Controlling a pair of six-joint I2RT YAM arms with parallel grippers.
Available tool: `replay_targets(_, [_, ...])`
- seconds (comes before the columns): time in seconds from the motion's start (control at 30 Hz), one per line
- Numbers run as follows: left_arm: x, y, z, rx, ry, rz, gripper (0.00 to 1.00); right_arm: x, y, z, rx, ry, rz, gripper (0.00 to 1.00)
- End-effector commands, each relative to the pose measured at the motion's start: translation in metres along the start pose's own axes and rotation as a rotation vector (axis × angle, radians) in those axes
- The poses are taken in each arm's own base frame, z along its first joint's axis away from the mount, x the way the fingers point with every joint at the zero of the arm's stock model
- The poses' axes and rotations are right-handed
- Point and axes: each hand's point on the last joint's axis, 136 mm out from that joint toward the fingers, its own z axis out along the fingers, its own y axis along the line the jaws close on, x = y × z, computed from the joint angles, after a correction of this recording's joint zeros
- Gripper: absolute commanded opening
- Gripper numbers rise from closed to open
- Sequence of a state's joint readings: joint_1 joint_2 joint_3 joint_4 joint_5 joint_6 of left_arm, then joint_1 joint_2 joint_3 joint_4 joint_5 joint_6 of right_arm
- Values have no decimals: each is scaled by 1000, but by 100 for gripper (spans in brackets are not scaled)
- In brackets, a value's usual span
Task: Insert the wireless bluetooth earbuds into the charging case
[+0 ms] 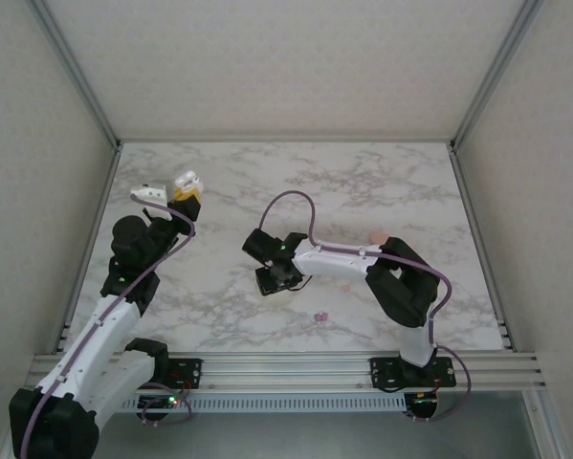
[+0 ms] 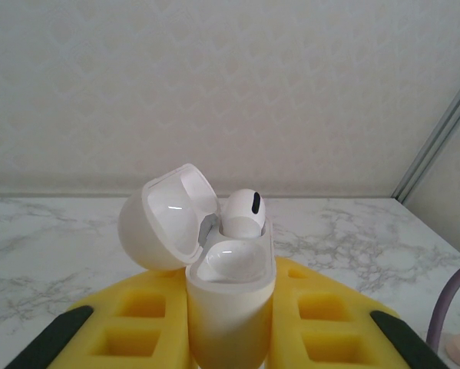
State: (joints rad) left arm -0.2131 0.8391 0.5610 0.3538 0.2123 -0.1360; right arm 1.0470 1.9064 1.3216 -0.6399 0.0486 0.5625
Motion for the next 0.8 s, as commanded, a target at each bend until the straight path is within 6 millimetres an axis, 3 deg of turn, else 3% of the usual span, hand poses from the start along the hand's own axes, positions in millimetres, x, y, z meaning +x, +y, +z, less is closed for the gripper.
replay_targets(0.0, [-20, -7, -2, 29, -40, -7, 13, -2, 7, -25, -29, -33, -34, 40])
replay_targets(0.17, [-19, -6, -2, 24, -37, -9, 13, -1, 5, -22, -11, -14, -65, 40])
replay_targets(0.4, [-18, -5, -3, 16, -36, -11, 13, -19, -17, -16, 65, -53, 37, 40])
replay_targets(0.6, [-20, -5, -3, 17, -37, -3, 13, -26, 7, -2, -101, -31, 120, 40])
replay_targets(0.77, [-20, -4, -3, 8, -34, 4, 13, -27, 7, 9, -83, -2, 148, 42])
